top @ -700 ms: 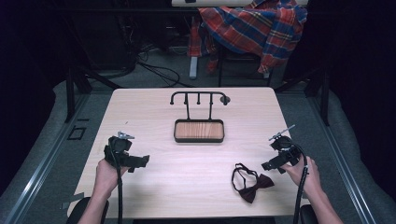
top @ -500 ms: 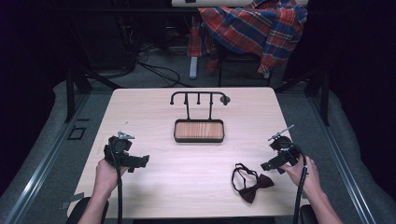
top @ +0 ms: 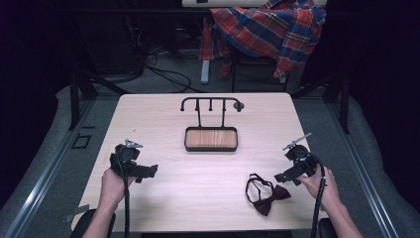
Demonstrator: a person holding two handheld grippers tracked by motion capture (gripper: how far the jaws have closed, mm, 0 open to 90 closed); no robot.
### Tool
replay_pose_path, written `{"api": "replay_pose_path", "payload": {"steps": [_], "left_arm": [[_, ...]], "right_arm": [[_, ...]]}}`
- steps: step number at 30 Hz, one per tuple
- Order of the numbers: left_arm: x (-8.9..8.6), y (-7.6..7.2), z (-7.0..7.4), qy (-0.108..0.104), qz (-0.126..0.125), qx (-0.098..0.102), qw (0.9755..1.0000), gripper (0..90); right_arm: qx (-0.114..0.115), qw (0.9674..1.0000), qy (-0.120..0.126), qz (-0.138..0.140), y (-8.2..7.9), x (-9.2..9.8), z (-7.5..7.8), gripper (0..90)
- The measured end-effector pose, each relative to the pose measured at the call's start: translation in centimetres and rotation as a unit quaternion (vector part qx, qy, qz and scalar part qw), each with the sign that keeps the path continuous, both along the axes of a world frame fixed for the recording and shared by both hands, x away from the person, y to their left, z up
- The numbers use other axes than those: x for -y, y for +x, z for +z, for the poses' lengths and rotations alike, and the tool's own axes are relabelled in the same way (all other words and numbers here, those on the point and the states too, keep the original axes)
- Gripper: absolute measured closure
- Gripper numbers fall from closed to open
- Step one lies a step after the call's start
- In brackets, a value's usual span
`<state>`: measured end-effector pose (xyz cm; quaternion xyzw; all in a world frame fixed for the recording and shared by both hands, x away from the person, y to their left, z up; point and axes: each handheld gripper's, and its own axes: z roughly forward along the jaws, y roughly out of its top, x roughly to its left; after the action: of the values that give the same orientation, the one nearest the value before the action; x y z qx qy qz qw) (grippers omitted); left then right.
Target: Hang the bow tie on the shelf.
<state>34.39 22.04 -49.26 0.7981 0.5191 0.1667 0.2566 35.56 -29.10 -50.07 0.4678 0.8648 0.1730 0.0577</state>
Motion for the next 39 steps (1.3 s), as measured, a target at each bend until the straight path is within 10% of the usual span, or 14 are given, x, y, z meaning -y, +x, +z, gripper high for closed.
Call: {"api": "replay_pose_path", "payload": {"steps": [18, 35, 39], "left_arm": [[0.1, 0.1, -0.1, -0.002, 0.001, -0.008, 1.0, 0.1], [0.0, 0.1, -0.2, -0.004, 0.007, -0.012, 0.9999, 0.0], [0.1, 0.1, -0.2, -0.004, 0.007, -0.013, 0.9999, 0.1]], "right_arm": [[0.01, 0.9983, 0.03, 0.05, -0.5, -2.6, -0.2, 6.9], [-0.003, 0.9949, -0.016, 0.1, -0.3, -6.3, -1.4, 15.2], [-0.003, 0.9943, -0.039, 0.1, -0.2, -6.5, -1.6, 29.1]]}}
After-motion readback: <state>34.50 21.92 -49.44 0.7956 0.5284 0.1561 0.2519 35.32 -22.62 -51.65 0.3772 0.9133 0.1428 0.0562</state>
